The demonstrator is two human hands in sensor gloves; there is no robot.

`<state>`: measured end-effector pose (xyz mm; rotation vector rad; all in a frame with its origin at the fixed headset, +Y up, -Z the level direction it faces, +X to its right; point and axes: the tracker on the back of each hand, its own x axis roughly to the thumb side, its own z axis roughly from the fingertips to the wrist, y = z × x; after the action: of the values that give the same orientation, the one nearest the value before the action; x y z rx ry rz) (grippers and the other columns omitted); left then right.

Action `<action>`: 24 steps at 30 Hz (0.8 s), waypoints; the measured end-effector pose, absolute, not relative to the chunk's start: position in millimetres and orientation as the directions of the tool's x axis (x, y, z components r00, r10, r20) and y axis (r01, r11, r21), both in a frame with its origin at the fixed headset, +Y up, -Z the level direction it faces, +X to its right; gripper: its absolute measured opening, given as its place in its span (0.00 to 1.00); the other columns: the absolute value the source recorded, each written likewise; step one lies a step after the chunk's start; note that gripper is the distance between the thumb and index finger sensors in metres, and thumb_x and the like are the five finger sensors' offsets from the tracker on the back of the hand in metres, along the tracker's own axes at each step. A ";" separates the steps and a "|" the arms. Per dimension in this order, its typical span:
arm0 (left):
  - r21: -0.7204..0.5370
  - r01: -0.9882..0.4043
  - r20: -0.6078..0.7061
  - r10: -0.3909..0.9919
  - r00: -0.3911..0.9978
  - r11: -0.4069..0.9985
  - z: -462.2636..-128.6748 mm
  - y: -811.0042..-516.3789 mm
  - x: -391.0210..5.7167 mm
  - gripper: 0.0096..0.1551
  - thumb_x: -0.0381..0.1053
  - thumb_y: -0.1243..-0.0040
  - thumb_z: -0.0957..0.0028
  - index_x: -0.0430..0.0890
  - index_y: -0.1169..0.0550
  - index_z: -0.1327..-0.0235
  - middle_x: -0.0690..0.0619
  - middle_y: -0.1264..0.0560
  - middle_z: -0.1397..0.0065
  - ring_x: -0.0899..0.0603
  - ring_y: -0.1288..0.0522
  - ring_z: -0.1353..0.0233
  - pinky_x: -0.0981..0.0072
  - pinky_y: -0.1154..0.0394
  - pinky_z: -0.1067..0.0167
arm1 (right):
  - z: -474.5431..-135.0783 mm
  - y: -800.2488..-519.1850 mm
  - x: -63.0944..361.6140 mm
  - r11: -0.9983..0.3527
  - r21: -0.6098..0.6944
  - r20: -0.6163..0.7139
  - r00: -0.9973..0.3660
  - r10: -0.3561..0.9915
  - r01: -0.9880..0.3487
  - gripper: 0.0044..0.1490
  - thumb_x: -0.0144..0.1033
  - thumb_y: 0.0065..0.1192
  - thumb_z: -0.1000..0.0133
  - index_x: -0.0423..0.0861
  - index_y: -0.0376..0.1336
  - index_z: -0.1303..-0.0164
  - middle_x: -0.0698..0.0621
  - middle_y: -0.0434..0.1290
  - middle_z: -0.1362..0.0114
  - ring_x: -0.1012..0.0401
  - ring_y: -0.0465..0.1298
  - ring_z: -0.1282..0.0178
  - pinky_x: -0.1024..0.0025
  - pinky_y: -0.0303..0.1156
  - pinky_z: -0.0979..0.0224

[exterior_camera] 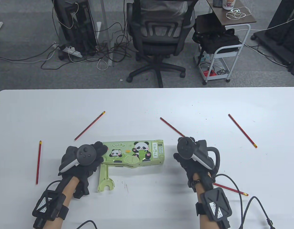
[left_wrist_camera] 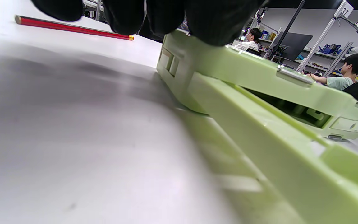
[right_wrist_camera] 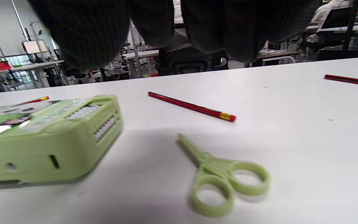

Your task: Organize multifunction pencil case

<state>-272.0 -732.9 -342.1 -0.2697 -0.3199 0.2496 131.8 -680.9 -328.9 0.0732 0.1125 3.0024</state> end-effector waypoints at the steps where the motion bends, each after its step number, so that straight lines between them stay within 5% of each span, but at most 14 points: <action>1: -0.298 -0.195 0.276 0.280 0.920 0.934 -342.4 -732.8 -272.0 0.31 0.46 0.45 0.37 0.53 0.36 0.19 0.44 0.42 0.10 0.31 0.40 0.13 0.20 0.40 0.29 | -328.2 -684.5 133.7 -0.990 0.085 0.038 -0.992 0.116 -0.113 0.47 0.50 0.65 0.49 0.42 0.58 0.21 0.29 0.61 0.21 0.32 0.69 0.26 0.37 0.68 0.27; 13: -0.303 -0.212 0.269 0.297 0.916 0.929 -342.5 -733.7 -272.5 0.31 0.47 0.45 0.37 0.54 0.36 0.19 0.45 0.42 0.10 0.30 0.40 0.13 0.20 0.40 0.29 | -335.5 -738.6 131.5 -0.963 0.261 0.019 -0.998 -0.065 0.068 0.46 0.50 0.66 0.49 0.45 0.57 0.21 0.29 0.65 0.23 0.33 0.73 0.29 0.38 0.71 0.29; 24: -0.293 -0.196 0.276 0.279 0.920 0.936 -341.2 -733.3 -271.2 0.31 0.47 0.46 0.37 0.54 0.37 0.19 0.44 0.42 0.10 0.30 0.40 0.13 0.20 0.40 0.29 | -337.9 -746.1 123.3 -0.952 0.262 0.001 -0.987 -0.162 0.157 0.44 0.47 0.67 0.51 0.47 0.60 0.24 0.30 0.68 0.26 0.35 0.76 0.31 0.39 0.73 0.30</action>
<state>-271.2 -733.3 -341.2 -0.2647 -0.3202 0.2475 123.3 -746.1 -337.9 -0.0344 0.4358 3.2742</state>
